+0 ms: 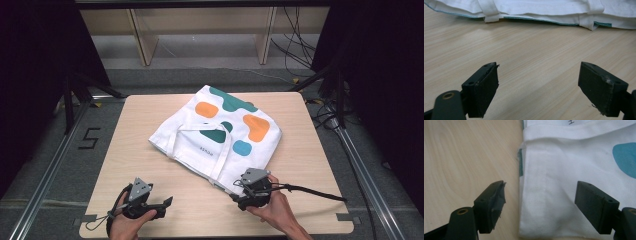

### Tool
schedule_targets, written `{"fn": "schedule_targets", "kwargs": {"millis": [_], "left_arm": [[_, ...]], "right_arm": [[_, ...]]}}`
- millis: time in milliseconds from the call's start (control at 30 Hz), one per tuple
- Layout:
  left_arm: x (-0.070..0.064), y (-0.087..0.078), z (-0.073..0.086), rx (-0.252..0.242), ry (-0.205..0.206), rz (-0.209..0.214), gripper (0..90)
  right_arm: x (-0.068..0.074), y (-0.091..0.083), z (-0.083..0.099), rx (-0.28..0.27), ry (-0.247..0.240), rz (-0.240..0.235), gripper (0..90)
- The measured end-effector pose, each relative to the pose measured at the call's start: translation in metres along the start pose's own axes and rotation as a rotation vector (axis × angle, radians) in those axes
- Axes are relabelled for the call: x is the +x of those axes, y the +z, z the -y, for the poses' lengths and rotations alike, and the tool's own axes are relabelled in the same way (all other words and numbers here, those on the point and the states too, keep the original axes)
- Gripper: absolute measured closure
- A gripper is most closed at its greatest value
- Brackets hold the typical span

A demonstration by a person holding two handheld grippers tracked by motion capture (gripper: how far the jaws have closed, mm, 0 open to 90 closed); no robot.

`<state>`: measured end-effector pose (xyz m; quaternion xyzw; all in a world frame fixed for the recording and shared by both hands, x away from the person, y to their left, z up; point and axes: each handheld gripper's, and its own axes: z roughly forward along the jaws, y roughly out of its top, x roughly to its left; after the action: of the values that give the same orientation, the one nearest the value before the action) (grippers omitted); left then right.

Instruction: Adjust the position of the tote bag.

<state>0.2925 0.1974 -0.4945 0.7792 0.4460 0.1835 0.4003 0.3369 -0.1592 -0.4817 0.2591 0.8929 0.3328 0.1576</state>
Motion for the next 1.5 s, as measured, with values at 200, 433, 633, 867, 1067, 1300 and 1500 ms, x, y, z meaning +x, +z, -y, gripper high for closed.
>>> {"fn": "schedule_targets", "kwargs": {"millis": [200,433,633,867,1067,1300,1500], "left_arm": [[0.001,-0.001,0.000,0.011,0.006,-0.001,15.7],[0.002,-0.002,-0.001,0.012,0.011,0.003,15.7],[0.002,-0.002,-0.001,-0.004,0.004,0.002,16.0],[0.003,-0.004,-0.001,-0.011,0.004,0.004,16.1],[0.002,-0.003,-0.001,-0.024,-0.003,0.001,16.1],[0.003,-0.002,-0.002,-0.052,-0.024,-0.016,17.0],[0.016,-0.007,-0.004,-0.071,-0.026,-0.096,19.8]], "right_arm": [[0.000,0.012,0.003,0.042,-0.049,0.064,23.5],[0.004,0.020,0.008,0.090,-0.059,0.105,32.1],[-0.001,0.012,0.009,0.048,-0.016,0.032,59.0],[-0.009,0.001,0.015,-0.007,0.039,0.007,71.3],[-0.016,-0.012,0.018,-0.016,0.054,0.020,83.1],[-0.016,-0.016,0.020,0.005,0.021,0.037,87.9],[-0.025,-0.036,0.032,-0.009,0.042,0.058,88.2]]}}
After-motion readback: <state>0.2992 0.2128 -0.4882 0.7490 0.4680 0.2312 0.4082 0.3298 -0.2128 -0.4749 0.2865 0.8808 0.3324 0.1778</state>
